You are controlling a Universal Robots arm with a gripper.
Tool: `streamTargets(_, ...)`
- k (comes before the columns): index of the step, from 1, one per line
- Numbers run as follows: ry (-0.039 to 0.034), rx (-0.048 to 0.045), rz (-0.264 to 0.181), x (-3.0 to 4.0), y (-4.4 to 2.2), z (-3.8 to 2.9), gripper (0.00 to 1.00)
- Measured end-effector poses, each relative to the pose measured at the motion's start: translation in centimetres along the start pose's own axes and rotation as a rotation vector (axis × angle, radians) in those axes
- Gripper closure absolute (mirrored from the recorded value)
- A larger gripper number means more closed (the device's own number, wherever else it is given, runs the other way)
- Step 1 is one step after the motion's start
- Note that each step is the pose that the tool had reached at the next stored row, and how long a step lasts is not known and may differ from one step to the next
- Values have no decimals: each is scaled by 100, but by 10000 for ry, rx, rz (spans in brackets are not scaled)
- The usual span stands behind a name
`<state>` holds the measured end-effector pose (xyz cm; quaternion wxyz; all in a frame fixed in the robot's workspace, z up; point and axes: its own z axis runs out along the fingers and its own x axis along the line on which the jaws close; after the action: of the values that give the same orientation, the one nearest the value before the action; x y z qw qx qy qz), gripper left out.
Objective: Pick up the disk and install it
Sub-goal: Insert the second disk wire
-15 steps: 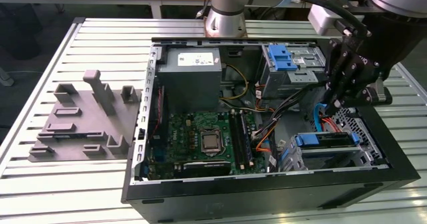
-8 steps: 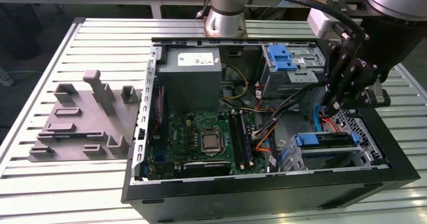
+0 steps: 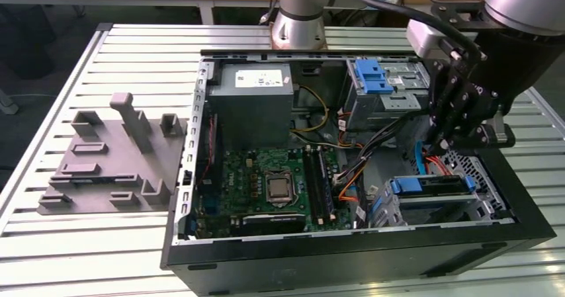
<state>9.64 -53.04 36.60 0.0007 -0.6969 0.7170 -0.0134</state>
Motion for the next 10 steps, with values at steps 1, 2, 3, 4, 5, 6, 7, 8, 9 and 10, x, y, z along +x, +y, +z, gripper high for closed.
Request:
streamTargets(1,-1,0,1,9,0,7,75)
streamTargets(2,0,0,0,19,0,16,75)
streamTargets(3,0,0,0,31,0,27,75)
streamTargets(4,-1,0,0,44,0,39,75)
streamTargets(5,-1,0,0,55,-1,52,75)
streamTargets(6,-3,0,0,67,-2,64,75)
streamTargets(7,-10,0,0,82,-3,77,75)
streamTargets(8,-15,0,0,95,-4,89,75)
streamTargets(9,-18,0,1,108,-5,100,75)
streamTargets(10,-19,-1,1,118,-5,111,75)
